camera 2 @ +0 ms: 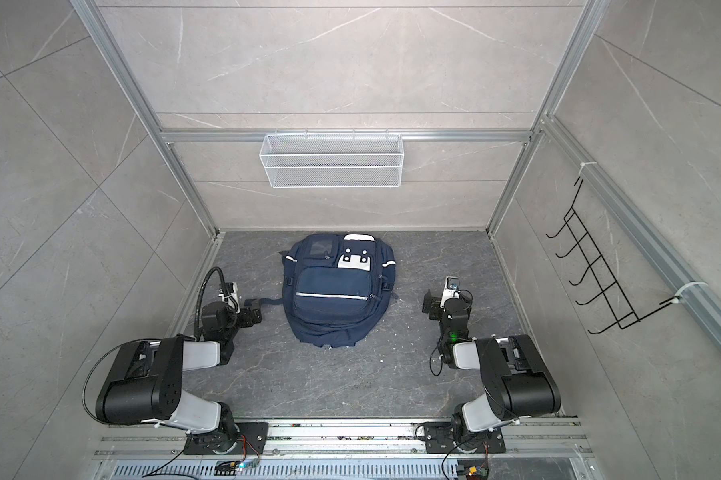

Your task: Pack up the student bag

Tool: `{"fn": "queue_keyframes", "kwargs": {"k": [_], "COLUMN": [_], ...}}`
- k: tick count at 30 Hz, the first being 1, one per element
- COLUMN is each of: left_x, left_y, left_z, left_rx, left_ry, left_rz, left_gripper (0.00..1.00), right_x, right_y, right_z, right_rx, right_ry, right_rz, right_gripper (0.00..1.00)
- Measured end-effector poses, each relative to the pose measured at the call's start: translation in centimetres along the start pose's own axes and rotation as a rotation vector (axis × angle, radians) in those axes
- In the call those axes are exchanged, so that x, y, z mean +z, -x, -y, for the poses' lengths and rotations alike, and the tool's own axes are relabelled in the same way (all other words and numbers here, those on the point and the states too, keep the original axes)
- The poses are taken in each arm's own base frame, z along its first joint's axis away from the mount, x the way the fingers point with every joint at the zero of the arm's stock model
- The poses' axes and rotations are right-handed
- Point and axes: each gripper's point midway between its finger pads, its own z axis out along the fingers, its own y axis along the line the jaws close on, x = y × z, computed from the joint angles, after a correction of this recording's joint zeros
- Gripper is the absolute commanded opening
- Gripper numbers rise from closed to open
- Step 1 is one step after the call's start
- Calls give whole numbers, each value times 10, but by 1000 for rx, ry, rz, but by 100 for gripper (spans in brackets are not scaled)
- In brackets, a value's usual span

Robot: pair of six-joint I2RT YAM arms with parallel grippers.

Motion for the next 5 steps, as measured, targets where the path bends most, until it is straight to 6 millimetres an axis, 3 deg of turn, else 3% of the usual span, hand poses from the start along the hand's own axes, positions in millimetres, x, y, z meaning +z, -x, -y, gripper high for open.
{"fn": "queue_keyframes", "kwargs": {"k": [5], "left_x": [0], "left_y": [0], "left_z": [0], "left_rx": [0], "left_ry": [0], "left_rz": [0], "left_gripper": [100], "right_x": [0], "right_y": [0], "right_z": [0], "right_rx": [0], "right_ry": [0], "right_rz": [0], "right_gripper": [99]}}
